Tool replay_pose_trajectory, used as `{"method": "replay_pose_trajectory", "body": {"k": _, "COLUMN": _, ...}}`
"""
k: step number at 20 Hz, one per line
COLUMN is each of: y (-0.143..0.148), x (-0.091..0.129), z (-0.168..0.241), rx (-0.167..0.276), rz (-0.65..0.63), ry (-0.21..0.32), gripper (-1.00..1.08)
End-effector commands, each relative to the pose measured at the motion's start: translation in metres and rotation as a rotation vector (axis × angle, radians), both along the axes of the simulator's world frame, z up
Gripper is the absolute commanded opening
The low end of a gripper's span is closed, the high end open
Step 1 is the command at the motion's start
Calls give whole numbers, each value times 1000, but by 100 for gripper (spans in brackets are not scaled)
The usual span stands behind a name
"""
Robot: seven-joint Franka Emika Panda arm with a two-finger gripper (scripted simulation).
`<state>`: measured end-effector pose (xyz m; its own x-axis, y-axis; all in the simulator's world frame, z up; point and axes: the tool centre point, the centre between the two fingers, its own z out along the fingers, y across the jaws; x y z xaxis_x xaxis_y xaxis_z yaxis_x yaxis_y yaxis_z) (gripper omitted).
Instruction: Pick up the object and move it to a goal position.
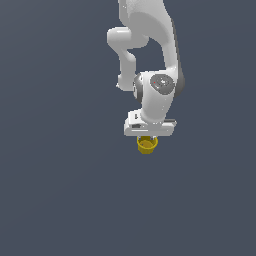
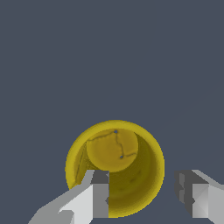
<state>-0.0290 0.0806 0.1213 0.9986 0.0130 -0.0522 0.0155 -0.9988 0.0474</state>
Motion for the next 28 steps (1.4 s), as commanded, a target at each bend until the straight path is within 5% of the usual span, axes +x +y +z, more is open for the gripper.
{"method": "replay_pose_trajectory", "body": {"k": 1, "y": 20, "x": -6, "z": -7, "rx": -11, "rz": 4, "ry": 0, "gripper": 28}}
{"method": "replay_pose_trajectory", "body": {"k": 10, "y": 58, "x": -21, "z": -20, "rx": -30, "rz": 12, "ry": -2, "gripper": 28}}
{"method": "replay_pose_trajectory", "body": {"k": 27, "y": 58, "x": -25, "z": -50, "rx": -31, "rz": 13, "ry": -2, "gripper": 28}}
{"method": "replay_pose_trajectory", "body": {"k": 28, "y": 58, "x": -25, "z": -50, "rx": -31, "rz": 13, "ry": -2, "gripper": -100}}
